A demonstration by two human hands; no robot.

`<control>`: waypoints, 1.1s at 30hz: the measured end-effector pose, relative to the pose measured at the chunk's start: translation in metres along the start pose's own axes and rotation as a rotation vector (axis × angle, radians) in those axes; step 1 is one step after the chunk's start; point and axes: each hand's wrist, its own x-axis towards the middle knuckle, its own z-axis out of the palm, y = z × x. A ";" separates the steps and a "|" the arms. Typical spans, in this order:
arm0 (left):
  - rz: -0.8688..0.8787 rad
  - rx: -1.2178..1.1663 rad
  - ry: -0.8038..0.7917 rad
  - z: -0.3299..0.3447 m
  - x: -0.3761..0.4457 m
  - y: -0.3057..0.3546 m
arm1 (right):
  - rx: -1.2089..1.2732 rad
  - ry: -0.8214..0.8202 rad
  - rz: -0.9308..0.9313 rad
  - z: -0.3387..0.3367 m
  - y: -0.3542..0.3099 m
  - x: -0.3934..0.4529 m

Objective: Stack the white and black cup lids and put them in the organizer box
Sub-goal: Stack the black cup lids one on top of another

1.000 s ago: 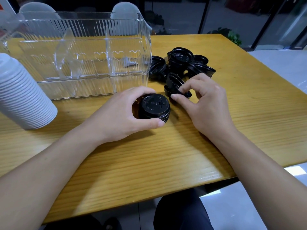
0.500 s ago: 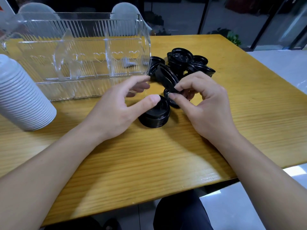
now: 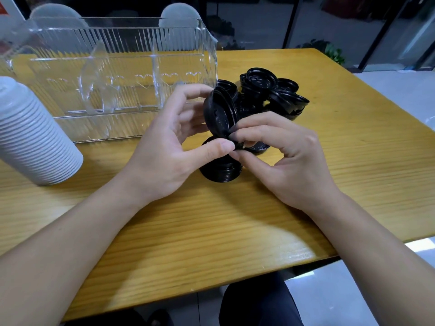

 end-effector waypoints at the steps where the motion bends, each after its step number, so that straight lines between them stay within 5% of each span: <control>1: 0.009 -0.010 0.005 0.000 0.000 0.001 | 0.014 -0.012 0.006 0.000 -0.001 0.000; 12: 0.042 0.182 -0.037 -0.004 -0.001 0.001 | 0.266 -0.002 0.197 -0.011 -0.004 0.001; 25: 0.040 0.306 -0.063 -0.005 -0.004 0.002 | 0.148 -0.058 0.198 -0.005 0.004 0.000; 33: -0.249 0.382 -0.275 -0.013 -0.003 -0.005 | 0.187 -0.014 0.313 -0.003 0.010 -0.001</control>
